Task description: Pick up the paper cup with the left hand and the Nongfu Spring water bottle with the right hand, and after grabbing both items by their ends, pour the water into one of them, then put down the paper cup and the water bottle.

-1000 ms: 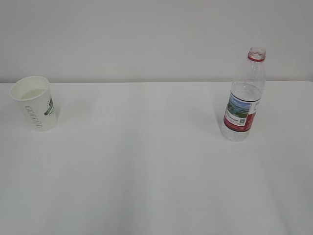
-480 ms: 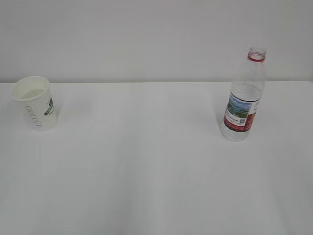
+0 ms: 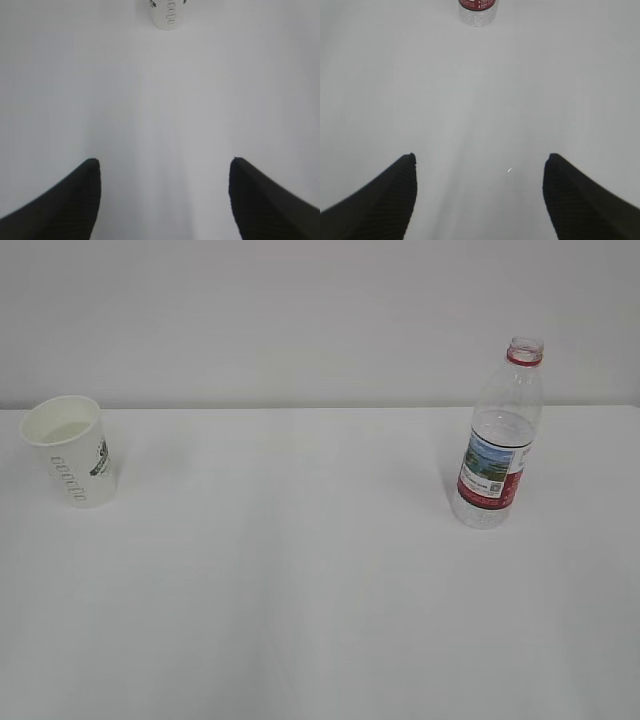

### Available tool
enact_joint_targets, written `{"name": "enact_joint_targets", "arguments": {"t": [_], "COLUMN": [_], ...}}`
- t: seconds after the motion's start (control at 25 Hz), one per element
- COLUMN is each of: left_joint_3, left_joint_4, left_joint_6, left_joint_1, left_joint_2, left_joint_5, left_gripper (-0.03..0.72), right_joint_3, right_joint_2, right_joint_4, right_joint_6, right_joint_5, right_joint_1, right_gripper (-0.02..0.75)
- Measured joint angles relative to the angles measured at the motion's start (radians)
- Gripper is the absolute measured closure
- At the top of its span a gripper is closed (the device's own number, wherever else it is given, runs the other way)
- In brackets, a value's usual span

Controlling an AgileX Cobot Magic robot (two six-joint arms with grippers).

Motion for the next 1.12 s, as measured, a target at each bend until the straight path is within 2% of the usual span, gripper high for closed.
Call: {"name": "enact_joint_targets", "arguments": {"t": [1.12], "left_joint_3": [0.000], "left_joint_4": [-0.002], "left_joint_6": [0.000], "left_joint_1": [0.000], "left_joint_2": [-0.004], "left_joint_5": [0.000], "left_gripper": [0.129], "right_joint_3": [0.000], "right_joint_2": [0.000], "right_joint_4": [-0.015], "right_joint_6": [0.000], "right_joint_5": [0.003], "right_joint_1": [0.000], "right_gripper": [0.150]}}
